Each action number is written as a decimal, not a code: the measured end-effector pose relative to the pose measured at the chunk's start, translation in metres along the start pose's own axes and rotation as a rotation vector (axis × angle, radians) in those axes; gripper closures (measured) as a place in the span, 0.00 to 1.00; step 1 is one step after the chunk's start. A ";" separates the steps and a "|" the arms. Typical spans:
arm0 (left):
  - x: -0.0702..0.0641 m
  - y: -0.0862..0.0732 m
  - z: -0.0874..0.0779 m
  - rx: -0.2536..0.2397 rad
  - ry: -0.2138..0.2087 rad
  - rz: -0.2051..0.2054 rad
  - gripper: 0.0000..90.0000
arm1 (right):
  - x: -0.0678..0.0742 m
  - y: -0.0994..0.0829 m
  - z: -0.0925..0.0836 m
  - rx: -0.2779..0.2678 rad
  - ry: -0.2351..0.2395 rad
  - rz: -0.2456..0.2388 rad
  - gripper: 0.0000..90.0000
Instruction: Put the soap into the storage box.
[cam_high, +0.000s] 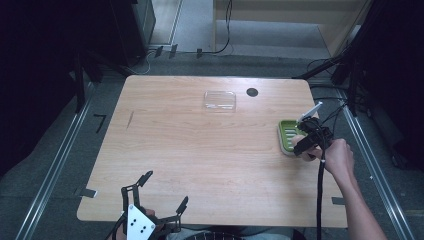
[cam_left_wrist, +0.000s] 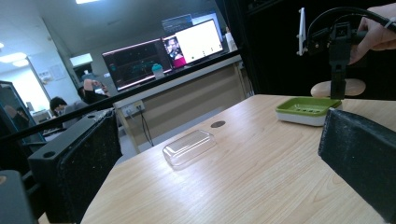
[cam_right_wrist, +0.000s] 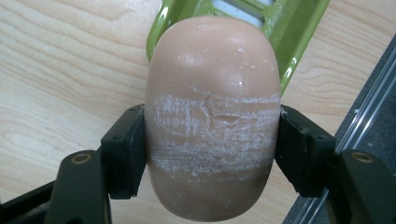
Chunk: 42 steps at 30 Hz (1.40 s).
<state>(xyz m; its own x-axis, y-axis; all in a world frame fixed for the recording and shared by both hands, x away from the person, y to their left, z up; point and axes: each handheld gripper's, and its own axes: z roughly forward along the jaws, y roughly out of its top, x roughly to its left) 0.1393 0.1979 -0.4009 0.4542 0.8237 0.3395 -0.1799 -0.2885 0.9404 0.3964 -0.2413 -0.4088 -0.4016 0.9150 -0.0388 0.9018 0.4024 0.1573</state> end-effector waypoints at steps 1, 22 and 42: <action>0.000 0.000 0.000 0.000 0.000 0.000 0.00 | 0.000 0.001 0.000 0.004 -0.004 -0.001 0.37; 0.000 0.000 0.000 0.000 0.002 -0.002 0.00 | 0.002 0.016 0.002 -0.035 -0.012 0.012 0.37; 0.000 0.000 0.000 0.002 0.001 0.000 0.00 | 0.001 0.030 0.005 -0.063 0.001 0.030 0.37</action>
<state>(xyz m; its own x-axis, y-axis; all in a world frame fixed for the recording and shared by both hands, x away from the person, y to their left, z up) 0.1394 0.1983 -0.4009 0.4531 0.8242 0.3397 -0.1786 -0.2894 0.9404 0.4239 -0.2283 -0.4091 -0.3744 0.9267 -0.0325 0.9018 0.3720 0.2198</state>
